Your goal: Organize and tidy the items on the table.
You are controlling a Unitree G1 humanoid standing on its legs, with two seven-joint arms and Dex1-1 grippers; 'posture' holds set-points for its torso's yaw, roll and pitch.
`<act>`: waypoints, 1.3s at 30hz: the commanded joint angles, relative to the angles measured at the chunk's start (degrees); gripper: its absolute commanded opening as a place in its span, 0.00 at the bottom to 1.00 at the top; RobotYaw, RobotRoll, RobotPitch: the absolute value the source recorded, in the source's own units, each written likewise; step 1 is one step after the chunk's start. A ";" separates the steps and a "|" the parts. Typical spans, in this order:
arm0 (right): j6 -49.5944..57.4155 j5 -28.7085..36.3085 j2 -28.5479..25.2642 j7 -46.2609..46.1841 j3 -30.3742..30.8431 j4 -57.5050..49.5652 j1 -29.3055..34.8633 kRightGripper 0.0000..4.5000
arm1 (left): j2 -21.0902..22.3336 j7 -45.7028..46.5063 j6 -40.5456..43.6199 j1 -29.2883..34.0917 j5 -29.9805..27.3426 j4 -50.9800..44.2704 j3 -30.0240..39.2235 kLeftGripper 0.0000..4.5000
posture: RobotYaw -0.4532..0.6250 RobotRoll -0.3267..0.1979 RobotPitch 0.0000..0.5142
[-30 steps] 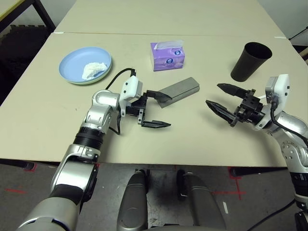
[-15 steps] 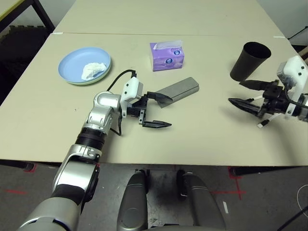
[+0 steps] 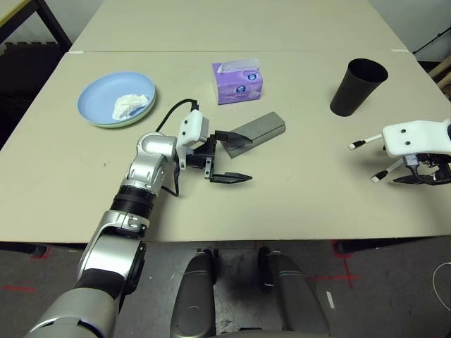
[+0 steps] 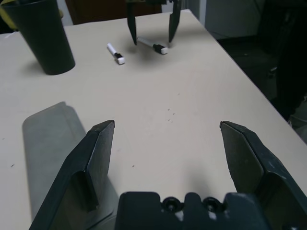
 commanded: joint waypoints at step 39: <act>-10.79 4.65 1.83 10.15 2.32 3.53 -1.33 0.10 | 1.47 1.65 -0.95 0.07 0.93 0.69 -0.19 1.00 | 0.51 0.62 0.41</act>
